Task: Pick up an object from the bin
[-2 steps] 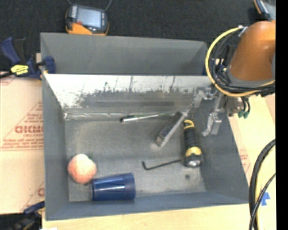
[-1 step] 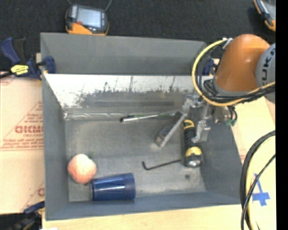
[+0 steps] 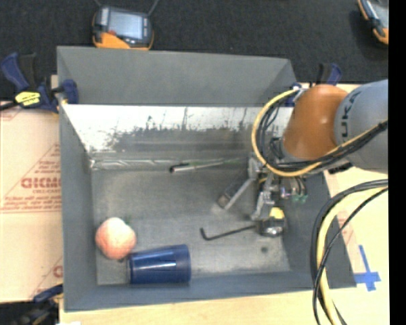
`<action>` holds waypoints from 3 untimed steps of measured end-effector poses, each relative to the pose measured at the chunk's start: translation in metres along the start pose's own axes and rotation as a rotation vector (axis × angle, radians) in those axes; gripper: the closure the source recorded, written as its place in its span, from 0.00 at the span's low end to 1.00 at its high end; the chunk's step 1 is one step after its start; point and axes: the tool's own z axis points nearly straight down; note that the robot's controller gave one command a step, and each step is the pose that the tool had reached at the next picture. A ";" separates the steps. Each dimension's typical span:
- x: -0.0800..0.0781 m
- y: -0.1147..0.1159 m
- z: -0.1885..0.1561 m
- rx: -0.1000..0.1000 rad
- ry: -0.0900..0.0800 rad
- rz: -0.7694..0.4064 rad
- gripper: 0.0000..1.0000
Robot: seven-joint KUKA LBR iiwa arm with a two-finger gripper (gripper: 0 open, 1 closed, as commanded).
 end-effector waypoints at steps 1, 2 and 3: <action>-0.016 0.020 0.003 0.007 -0.017 -0.063 0.00; -0.028 0.021 -0.042 0.006 -0.015 -0.248 0.00; -0.009 0.018 -0.101 0.003 -0.010 -0.218 0.00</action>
Offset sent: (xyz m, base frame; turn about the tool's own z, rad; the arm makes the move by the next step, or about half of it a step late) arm 0.0284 0.0203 0.0426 -0.2498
